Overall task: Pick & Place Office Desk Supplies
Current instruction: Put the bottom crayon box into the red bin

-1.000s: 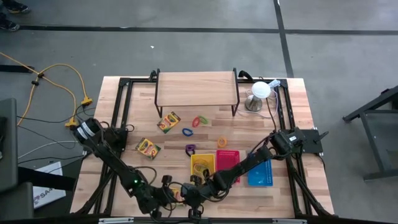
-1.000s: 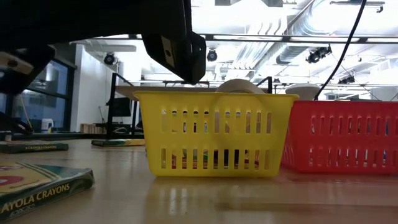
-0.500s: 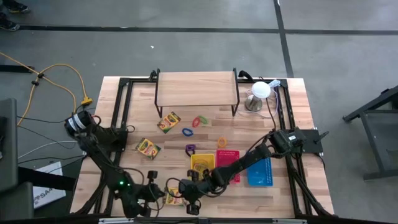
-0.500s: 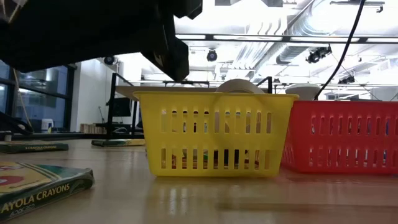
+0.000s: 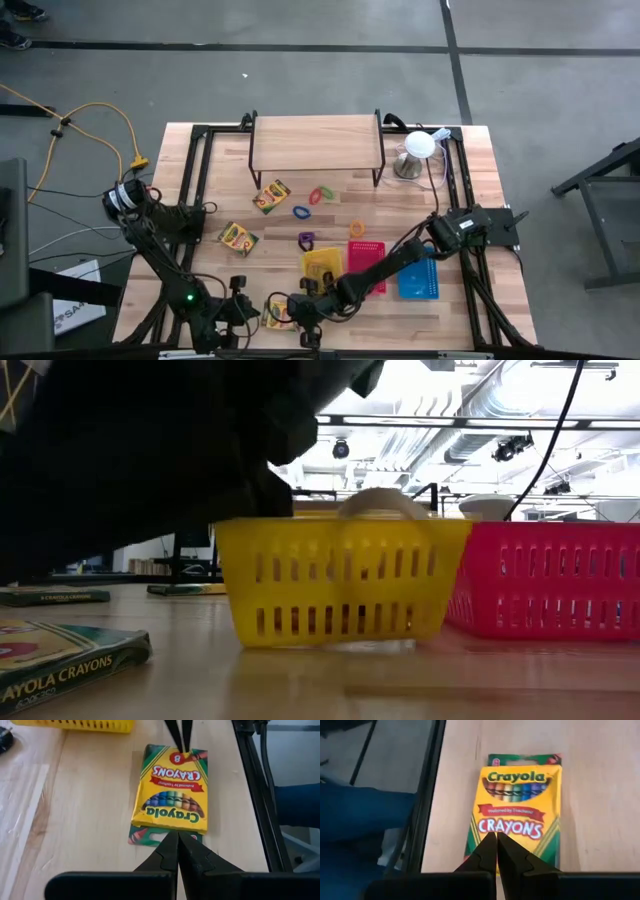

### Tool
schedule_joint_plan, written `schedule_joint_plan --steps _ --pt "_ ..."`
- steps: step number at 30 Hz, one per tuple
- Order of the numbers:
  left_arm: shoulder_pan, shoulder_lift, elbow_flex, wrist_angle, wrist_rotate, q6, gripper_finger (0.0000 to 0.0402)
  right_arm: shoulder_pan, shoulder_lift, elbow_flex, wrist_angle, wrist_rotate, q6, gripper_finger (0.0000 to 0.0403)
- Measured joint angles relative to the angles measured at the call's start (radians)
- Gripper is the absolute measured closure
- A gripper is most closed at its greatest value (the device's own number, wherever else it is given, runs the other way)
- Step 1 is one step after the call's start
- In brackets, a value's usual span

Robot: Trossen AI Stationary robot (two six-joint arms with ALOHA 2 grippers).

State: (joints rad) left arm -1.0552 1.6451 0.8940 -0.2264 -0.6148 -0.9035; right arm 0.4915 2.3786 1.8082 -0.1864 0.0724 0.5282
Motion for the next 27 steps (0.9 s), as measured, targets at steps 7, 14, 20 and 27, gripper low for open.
schedule_joint_plan --steps 7,14,20,27 --pt "-0.008 0.004 0.0 -0.008 -0.001 -0.033 0.0401 -0.001 0.01 -0.001 -0.037 -0.019 -0.064 0.0401" --pt "-0.008 0.004 0.0 -0.014 -0.002 -0.033 0.0401 -0.003 0.0 0.041 -0.093 -0.013 -0.114 0.0401" --pt "-0.008 0.004 0.0 -0.015 -0.003 -0.033 0.0401 -0.003 0.0 0.053 -0.102 0.003 -0.115 0.0401" --pt "-0.008 0.004 0.0 -0.015 -0.003 -0.037 0.0401 -0.003 0.0 0.053 -0.102 0.007 -0.12 0.0401"
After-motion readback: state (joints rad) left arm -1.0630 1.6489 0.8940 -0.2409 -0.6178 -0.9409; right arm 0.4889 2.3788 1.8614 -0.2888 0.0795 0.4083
